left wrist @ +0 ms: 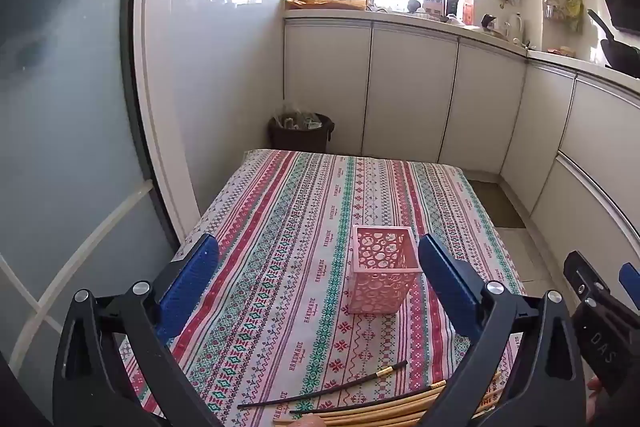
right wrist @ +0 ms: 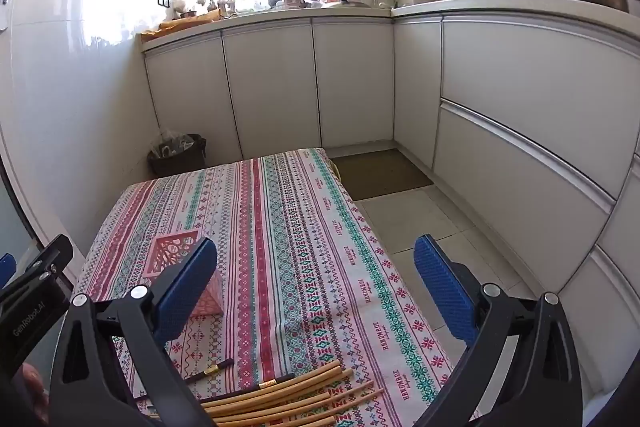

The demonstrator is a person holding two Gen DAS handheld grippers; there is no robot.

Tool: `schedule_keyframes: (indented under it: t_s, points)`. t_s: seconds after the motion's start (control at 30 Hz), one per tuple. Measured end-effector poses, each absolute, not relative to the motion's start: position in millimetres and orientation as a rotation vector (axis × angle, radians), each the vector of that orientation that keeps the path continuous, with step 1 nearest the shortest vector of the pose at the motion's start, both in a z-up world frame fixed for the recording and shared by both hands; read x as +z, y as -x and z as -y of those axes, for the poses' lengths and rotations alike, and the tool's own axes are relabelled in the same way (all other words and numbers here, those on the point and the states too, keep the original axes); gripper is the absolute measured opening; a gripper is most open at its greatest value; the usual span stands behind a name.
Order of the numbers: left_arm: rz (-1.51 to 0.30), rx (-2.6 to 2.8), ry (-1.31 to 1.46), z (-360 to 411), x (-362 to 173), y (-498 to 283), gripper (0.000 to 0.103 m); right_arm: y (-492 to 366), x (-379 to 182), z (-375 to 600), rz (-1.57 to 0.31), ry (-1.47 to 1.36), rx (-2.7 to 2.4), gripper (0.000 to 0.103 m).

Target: Organize utensils

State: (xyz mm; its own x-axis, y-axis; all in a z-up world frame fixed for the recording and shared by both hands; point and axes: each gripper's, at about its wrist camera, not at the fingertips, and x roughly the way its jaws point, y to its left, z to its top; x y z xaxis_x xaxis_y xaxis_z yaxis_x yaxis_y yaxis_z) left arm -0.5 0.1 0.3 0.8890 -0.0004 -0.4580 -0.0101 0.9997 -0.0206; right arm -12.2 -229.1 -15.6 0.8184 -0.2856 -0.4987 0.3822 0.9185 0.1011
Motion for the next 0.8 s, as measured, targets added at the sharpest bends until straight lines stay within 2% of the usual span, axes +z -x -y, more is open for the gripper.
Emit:
schedule_keyframes:
  t_s: [0.8]
  points:
    - [-0.459,-0.041,0.041,-10,16,17,0.096,23,-1,235,-0.429,-0.256,-0.344,0.096]
